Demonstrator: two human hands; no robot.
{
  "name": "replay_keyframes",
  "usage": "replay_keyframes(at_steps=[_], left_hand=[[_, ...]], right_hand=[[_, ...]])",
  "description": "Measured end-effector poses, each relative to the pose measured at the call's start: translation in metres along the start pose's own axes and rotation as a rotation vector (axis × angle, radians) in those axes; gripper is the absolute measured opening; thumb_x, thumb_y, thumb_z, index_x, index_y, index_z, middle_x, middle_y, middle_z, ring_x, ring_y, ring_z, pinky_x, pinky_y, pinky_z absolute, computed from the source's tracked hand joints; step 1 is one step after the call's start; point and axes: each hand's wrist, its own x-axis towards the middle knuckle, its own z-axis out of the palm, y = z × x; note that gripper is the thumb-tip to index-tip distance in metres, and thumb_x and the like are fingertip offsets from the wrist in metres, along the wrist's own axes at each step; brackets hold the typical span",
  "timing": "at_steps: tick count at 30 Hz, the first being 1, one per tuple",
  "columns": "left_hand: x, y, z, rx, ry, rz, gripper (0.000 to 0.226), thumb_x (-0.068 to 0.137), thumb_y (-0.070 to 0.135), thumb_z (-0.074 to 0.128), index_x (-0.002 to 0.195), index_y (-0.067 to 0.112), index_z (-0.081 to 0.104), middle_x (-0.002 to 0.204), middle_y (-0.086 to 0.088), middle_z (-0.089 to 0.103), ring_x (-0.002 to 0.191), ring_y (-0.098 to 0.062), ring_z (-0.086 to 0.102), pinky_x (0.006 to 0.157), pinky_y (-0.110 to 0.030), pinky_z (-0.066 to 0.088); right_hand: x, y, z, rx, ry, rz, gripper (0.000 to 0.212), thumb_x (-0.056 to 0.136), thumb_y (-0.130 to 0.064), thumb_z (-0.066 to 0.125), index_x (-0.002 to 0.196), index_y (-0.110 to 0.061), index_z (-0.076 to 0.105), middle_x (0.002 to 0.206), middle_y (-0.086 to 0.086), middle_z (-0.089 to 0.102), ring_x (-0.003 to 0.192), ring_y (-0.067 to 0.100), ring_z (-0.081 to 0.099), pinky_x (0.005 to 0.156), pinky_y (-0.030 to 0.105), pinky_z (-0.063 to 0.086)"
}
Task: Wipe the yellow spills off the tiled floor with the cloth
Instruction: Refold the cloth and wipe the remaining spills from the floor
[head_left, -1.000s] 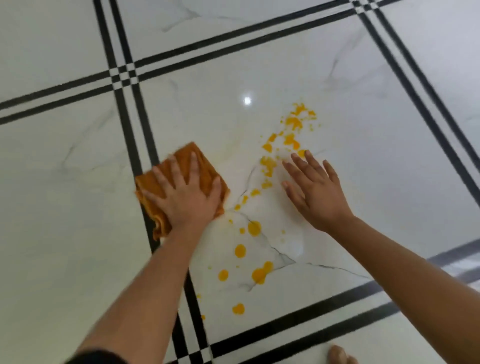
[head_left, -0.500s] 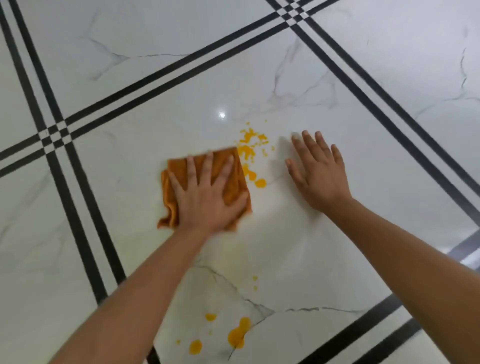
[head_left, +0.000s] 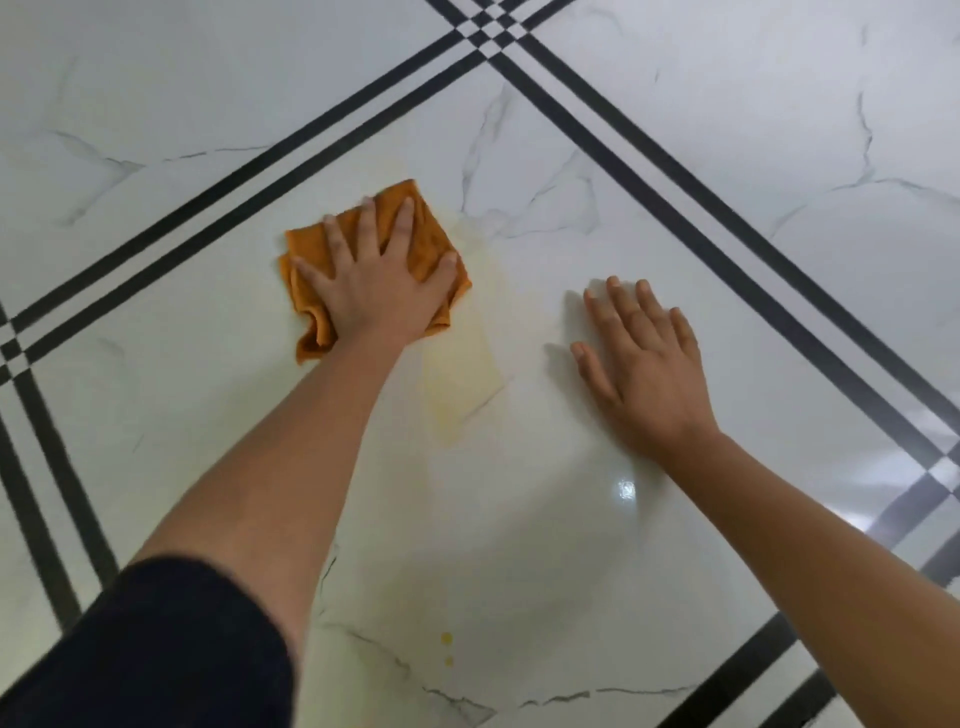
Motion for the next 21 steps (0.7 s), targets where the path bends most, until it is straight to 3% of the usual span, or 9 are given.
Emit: replay_keyframes(at_steps=[5, 6, 9, 10, 13, 15, 16, 19, 21], left_hand=[[-0.074, 0.000, 0.014, 0.130, 0.001, 0.726, 0.076, 0.074, 0.073, 0.024, 0.144, 0.045, 0.012, 0.156, 0.002, 0.018, 0.143, -0.032, 0.010, 0.105, -0.068, 0.005], [-0.049, -0.004, 0.010, 0.155, 0.006, 0.655, 0.075, 0.074, 0.073, 0.021, 0.143, 0.046, 0.008, 0.156, 0.003, 0.015, 0.143, -0.031, 0.008, 0.106, -0.068, 0.005], [0.018, 0.006, -0.005, -0.010, -0.015, -0.016, 0.075, 0.079, 0.075, 0.017, 0.146, 0.043, 0.002, 0.158, 0.003, 0.004, 0.143, -0.033, -0.002, 0.106, -0.068, -0.001], [0.015, 0.015, -0.003, -0.014, -0.010, -0.056, 0.076, 0.079, 0.076, 0.018, 0.146, 0.042, 0.002, 0.158, 0.002, 0.003, 0.143, -0.034, -0.003, 0.105, -0.068, -0.002], [-0.053, 0.029, 0.013, 0.088, -0.008, 0.494, 0.077, 0.076, 0.075, 0.021, 0.145, 0.044, 0.005, 0.157, 0.002, 0.009, 0.143, -0.033, 0.002, 0.106, -0.068, 0.001], [-0.051, 0.016, 0.009, 0.137, 0.006, 0.699, 0.075, 0.076, 0.074, 0.023, 0.143, 0.046, 0.006, 0.156, 0.003, 0.014, 0.143, -0.031, 0.006, 0.106, -0.068, 0.004], [-0.027, 0.012, 0.004, 0.149, 0.018, 0.636, 0.073, 0.078, 0.073, 0.024, 0.143, 0.047, 0.005, 0.157, 0.003, 0.013, 0.143, -0.030, 0.005, 0.106, -0.067, 0.004], [0.032, 0.021, -0.007, 0.009, -0.014, 0.025, 0.073, 0.081, 0.074, 0.021, 0.145, 0.043, 0.003, 0.158, 0.003, 0.004, 0.143, -0.032, -0.002, 0.106, -0.068, -0.001], [0.011, 0.038, -0.002, 0.031, 0.022, 0.119, 0.076, 0.080, 0.075, 0.020, 0.145, 0.043, 0.001, 0.158, 0.002, 0.003, 0.143, -0.033, -0.003, 0.105, -0.068, -0.002]], right_hand=[[0.001, 0.009, -0.002, -0.017, 0.004, 0.029, 0.065, 0.090, -0.055, 0.011, 0.148, -0.026, 0.015, 0.157, 0.001, 0.016, 0.145, 0.020, 0.006, 0.115, 0.039, 0.002], [0.000, 0.010, -0.002, -0.020, 0.004, 0.033, 0.065, 0.090, -0.055, 0.011, 0.148, -0.025, 0.016, 0.157, 0.001, 0.016, 0.145, 0.020, 0.007, 0.115, 0.040, 0.003], [0.002, 0.008, -0.002, -0.031, 0.005, 0.045, 0.067, 0.088, -0.056, 0.008, 0.148, -0.027, 0.015, 0.157, -0.001, 0.015, 0.145, 0.021, 0.007, 0.115, 0.041, 0.004], [0.006, 0.009, -0.003, -0.032, 0.004, 0.045, 0.068, 0.087, -0.057, 0.007, 0.148, -0.028, 0.015, 0.157, -0.001, 0.014, 0.145, 0.020, 0.006, 0.115, 0.040, 0.003], [0.015, 0.018, -0.008, -0.029, -0.016, 0.049, 0.070, 0.086, -0.058, 0.003, 0.149, -0.027, 0.012, 0.157, -0.001, 0.011, 0.145, 0.019, 0.004, 0.115, 0.039, 0.001], [0.023, 0.022, -0.012, -0.036, -0.004, 0.050, 0.070, 0.086, -0.058, 0.004, 0.149, -0.027, 0.012, 0.158, -0.001, 0.010, 0.145, 0.019, 0.003, 0.115, 0.039, -0.002], [0.027, 0.023, -0.013, -0.035, 0.003, 0.046, 0.069, 0.087, -0.058, 0.006, 0.148, -0.027, 0.014, 0.157, -0.001, 0.011, 0.145, 0.020, 0.003, 0.115, 0.039, -0.002], [0.055, 0.022, -0.015, -0.057, -0.021, 0.009, 0.060, 0.095, -0.054, 0.018, 0.148, -0.029, 0.012, 0.158, -0.003, 0.008, 0.145, 0.020, -0.001, 0.115, 0.041, -0.003], [0.078, 0.022, -0.018, -0.073, -0.048, -0.020, 0.058, 0.096, -0.053, 0.022, 0.148, -0.031, 0.010, 0.158, -0.004, 0.006, 0.145, 0.020, -0.003, 0.115, 0.042, -0.005]])
